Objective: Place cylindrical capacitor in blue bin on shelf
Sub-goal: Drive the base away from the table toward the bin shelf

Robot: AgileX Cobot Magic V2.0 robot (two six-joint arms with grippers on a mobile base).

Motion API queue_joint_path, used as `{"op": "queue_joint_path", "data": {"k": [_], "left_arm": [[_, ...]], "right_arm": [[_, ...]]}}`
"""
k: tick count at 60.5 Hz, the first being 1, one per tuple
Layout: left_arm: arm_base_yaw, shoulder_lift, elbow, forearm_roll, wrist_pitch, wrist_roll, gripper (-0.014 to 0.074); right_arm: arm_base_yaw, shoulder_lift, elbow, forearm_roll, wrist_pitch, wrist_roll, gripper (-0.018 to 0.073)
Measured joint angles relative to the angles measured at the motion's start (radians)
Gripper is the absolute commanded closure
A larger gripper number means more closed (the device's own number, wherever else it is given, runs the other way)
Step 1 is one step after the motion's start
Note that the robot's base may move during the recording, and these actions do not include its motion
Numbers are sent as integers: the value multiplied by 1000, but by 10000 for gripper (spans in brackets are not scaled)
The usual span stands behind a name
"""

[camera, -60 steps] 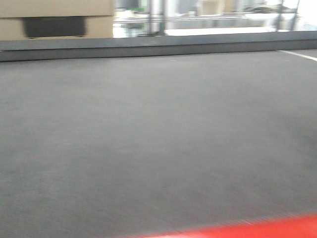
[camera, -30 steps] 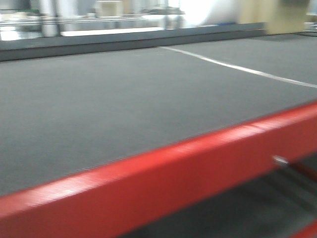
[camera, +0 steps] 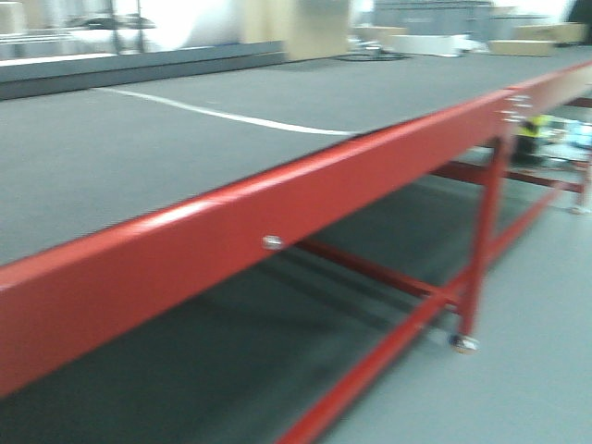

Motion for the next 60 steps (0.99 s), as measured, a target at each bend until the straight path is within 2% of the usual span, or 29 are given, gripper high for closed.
{"op": "queue_joint_path", "data": {"k": [60], "left_arm": [[0, 0, 0, 0, 0, 0, 707]], "right_arm": [[2, 0, 0, 0, 0, 0, 711]]}}
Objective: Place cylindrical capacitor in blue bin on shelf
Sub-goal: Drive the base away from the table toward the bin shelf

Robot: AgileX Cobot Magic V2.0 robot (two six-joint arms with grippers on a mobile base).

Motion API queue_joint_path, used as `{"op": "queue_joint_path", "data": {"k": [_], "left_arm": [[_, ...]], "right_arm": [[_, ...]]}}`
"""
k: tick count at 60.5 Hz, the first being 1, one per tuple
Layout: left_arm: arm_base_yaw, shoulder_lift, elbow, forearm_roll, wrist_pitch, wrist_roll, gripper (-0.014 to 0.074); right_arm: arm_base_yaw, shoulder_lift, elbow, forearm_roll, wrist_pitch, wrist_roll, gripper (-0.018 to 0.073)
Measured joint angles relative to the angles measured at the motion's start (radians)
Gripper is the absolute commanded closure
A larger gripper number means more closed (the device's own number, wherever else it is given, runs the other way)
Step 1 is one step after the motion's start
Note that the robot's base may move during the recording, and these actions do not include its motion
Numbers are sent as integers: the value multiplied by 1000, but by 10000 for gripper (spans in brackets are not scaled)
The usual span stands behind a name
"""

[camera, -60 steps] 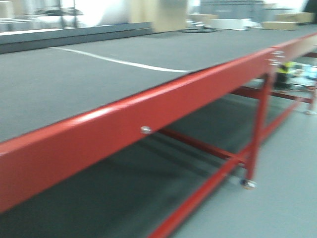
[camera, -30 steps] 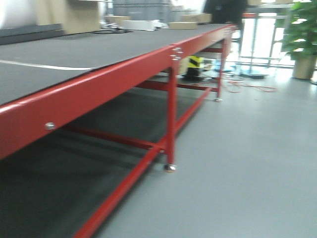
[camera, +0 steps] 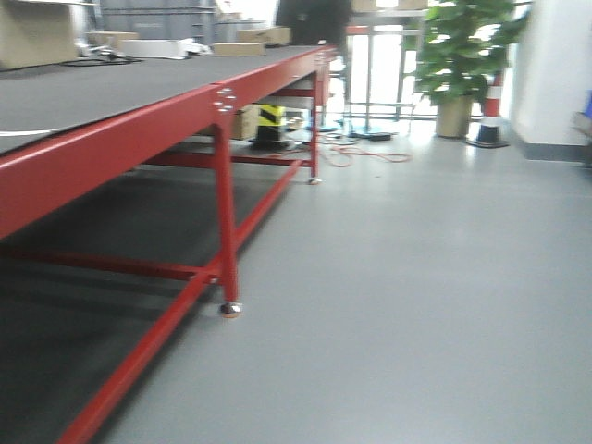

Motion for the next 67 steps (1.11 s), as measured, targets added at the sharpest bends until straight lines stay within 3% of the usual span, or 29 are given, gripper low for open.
{"op": "queue_joint_path", "data": {"k": [67], "left_arm": [[0, 0, 0, 0, 0, 0, 707]], "right_arm": [[0, 0, 0, 0, 0, 0, 711]]}}
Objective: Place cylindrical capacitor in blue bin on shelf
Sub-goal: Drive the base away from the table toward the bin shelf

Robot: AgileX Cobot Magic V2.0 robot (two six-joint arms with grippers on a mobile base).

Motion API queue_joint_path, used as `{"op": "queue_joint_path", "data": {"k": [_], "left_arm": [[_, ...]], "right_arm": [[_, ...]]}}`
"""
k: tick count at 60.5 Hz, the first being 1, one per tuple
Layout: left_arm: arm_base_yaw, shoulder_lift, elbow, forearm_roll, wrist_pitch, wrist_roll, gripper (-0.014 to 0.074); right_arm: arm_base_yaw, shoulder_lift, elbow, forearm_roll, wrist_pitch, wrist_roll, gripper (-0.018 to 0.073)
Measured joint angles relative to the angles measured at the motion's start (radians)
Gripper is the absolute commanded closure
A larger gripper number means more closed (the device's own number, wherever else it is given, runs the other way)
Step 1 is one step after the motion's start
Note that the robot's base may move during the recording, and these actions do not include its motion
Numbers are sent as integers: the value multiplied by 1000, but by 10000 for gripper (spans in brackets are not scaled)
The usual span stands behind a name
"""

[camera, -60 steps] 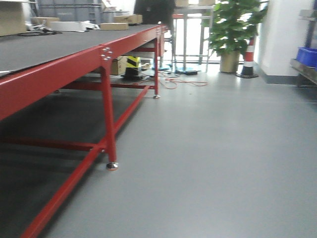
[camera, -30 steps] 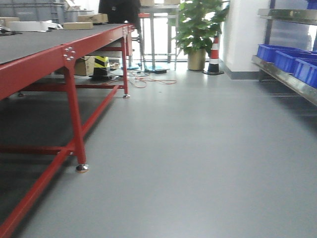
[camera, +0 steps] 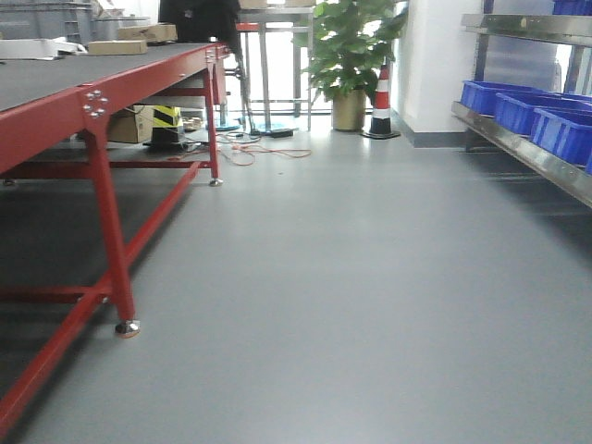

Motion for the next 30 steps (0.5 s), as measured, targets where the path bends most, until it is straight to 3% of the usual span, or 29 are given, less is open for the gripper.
{"op": "queue_joint_path", "data": {"k": [30], "left_arm": [[0, 0, 0, 0, -2, 0, 707]], "right_arm": [[0, 0, 0, 2, 0, 0, 711]]}}
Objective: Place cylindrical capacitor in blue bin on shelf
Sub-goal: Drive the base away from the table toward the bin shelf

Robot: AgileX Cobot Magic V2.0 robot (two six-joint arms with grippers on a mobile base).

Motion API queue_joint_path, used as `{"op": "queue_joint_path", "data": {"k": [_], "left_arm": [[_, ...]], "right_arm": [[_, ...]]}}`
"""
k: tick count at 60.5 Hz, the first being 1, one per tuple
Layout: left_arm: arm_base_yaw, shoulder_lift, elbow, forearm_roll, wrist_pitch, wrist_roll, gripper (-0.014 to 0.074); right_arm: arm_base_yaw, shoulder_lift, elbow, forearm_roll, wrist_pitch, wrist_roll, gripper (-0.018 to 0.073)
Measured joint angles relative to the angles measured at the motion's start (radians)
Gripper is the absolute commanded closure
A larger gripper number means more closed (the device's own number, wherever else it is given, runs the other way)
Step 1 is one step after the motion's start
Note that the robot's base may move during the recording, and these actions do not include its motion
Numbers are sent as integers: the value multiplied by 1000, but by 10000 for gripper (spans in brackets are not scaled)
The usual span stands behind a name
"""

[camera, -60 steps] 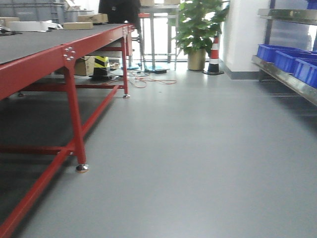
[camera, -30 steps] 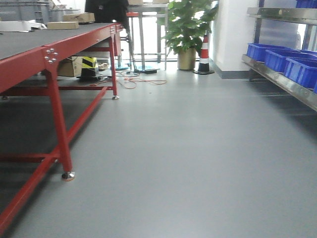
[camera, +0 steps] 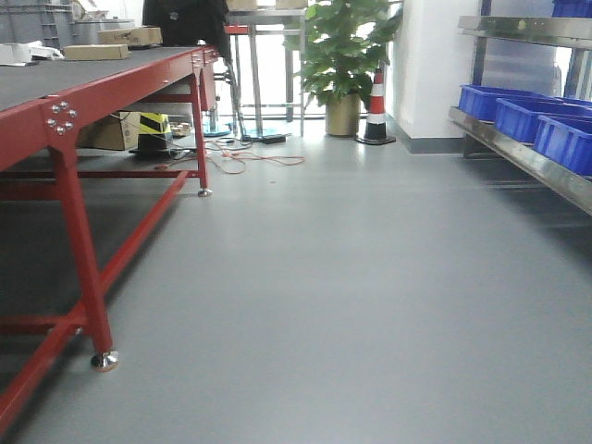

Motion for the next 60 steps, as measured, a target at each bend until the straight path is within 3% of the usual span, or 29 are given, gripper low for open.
{"op": "queue_joint_path", "data": {"k": [60], "left_arm": [[0, 0, 0, 0, -2, 0, 707]], "right_arm": [[0, 0, 0, 2, 0, 0, 711]]}}
